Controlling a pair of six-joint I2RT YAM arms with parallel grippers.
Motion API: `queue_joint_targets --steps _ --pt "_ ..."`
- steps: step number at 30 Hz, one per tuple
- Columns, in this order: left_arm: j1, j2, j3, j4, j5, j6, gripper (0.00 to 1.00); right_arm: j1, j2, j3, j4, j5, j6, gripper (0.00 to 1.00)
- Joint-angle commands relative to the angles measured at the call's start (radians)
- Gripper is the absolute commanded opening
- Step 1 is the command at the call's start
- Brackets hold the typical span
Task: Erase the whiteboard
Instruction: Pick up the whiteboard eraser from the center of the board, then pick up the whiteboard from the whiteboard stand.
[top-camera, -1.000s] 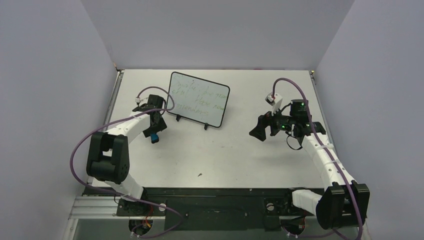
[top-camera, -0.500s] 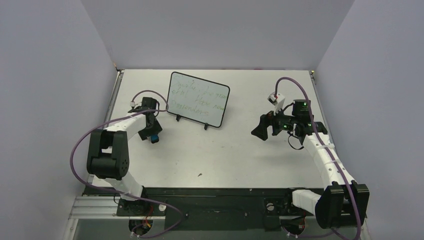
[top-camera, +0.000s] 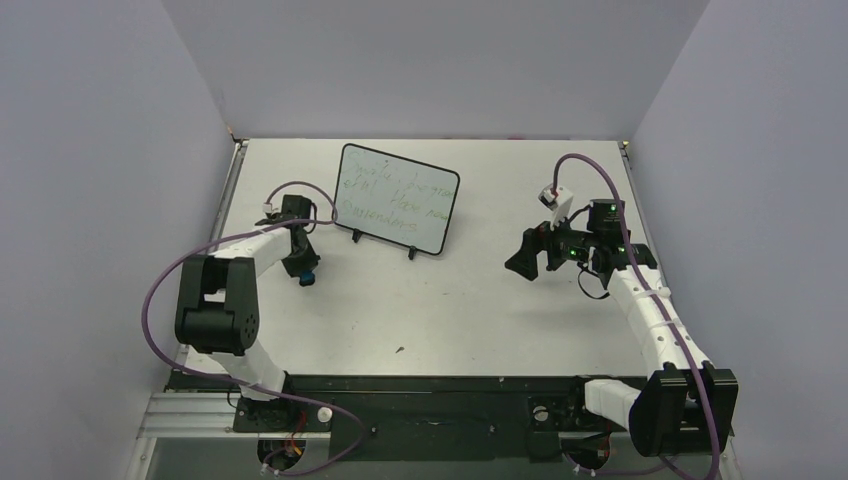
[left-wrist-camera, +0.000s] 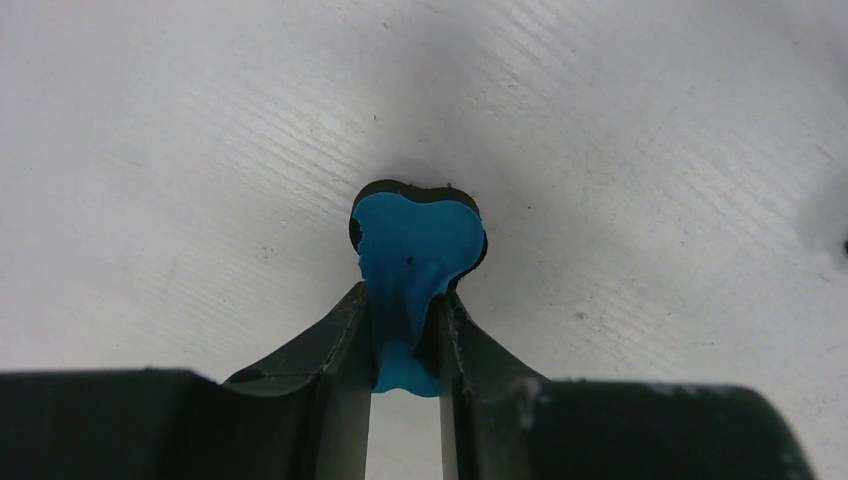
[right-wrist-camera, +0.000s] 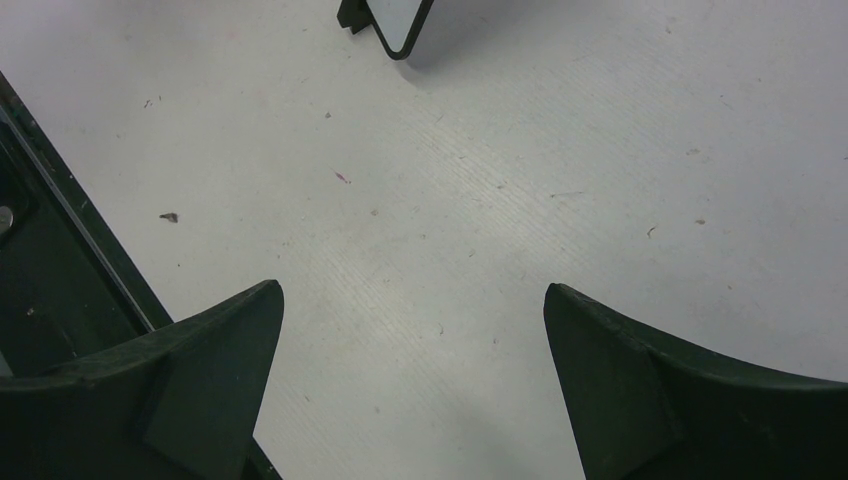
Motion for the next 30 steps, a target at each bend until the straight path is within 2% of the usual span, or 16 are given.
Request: queue_joint_targets --steps 1,5,8,13,15,18,22,24,26,30 --pt "0.011 -0.090 0.007 0.033 0.043 0.048 0.00 -0.004 0.001 0.016 0.011 -0.041 -0.028 0.99" --pt "0.011 -0.222 0.010 0.036 0.170 0.112 0.00 0.010 0.016 0.002 0.021 -0.070 -0.054 0.99" --pt "0.013 -0.351 0.016 0.039 0.337 0.191 0.00 0.027 0.057 0.002 0.066 -0.083 -0.038 0.99" --pt "0.017 -0.535 0.001 0.046 0.521 0.324 0.00 0.076 0.140 0.110 0.146 -0.104 0.014 0.98" --pt "0.020 -0.620 -0.050 0.095 0.610 0.378 0.00 0.116 0.168 0.133 0.204 -0.050 0.047 0.96" --pt "0.020 -0.763 -0.160 0.237 0.705 0.391 0.00 0.168 0.194 0.102 0.427 0.061 0.188 0.96" --pt "0.024 -0.904 -0.328 0.355 0.681 0.353 0.00 0.179 0.257 0.048 0.723 0.067 0.437 0.96" --pt "0.024 -0.963 -0.405 0.388 0.664 0.345 0.00 0.185 0.273 0.013 0.839 0.064 0.505 0.96" --pt "0.018 -1.002 -0.429 0.412 0.657 0.348 0.00 0.190 0.276 -0.048 0.933 0.059 0.523 0.96" --pt "0.013 -0.994 -0.424 0.434 0.643 0.355 0.00 0.189 0.295 -0.073 0.975 0.082 0.516 0.96"
